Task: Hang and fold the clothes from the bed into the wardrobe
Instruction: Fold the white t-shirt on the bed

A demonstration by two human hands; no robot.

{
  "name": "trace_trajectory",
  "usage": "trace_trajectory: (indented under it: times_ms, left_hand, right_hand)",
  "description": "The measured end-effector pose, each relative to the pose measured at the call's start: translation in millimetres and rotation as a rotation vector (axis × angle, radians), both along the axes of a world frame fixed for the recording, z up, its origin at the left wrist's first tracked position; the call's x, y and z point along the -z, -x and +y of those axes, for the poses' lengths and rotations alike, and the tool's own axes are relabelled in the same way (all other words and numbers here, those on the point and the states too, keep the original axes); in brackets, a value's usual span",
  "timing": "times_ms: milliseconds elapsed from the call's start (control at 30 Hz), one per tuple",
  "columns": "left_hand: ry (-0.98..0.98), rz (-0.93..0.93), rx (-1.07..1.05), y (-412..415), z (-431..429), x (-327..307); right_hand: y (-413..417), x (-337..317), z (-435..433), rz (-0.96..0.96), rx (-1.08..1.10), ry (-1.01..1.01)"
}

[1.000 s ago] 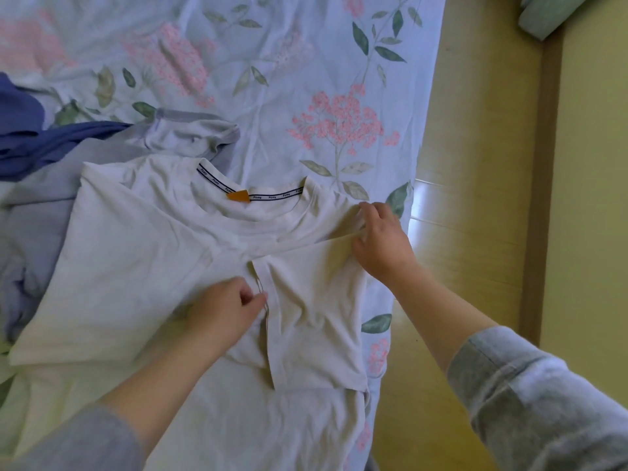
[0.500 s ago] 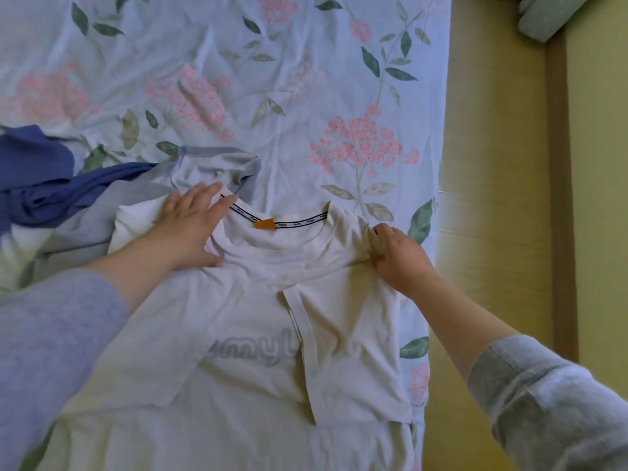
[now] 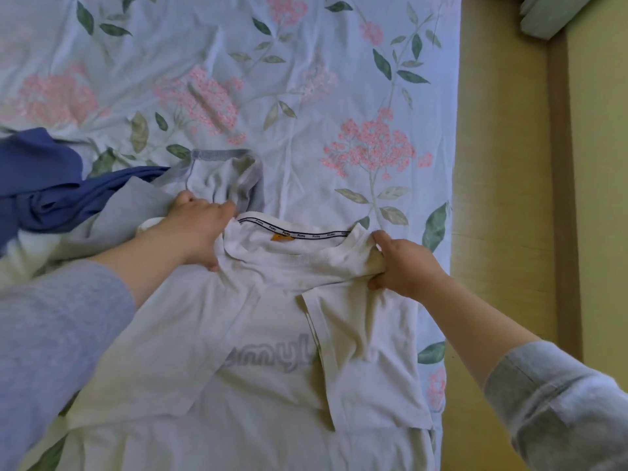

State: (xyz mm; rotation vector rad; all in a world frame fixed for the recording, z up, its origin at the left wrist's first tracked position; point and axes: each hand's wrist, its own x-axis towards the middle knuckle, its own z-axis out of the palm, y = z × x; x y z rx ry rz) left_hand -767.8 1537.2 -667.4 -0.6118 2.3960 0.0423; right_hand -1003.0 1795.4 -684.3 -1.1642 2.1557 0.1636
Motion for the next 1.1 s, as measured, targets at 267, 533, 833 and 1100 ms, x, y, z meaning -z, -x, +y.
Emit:
trace_trajectory:
  times_ms: [267,533,833,1100]
  left_hand:
    - [0.142,0.289,0.034,-29,8,-12]
    - [0.016,0.122,-0.146,-36,24,-12]
    - [-0.106,-0.001,-0.253,-40,23,-13]
    - [-0.066,0.217,-0.327,-16,-3,-39]
  right_hand:
    - [9,-4,5,0.016,0.045,0.028]
    - [0,-9,5,-0.048,0.039,0.049]
    - [-13,-15,14,-0.171,0.084,0.066]
    - [10,-37,10,-0.058,0.119,0.193]
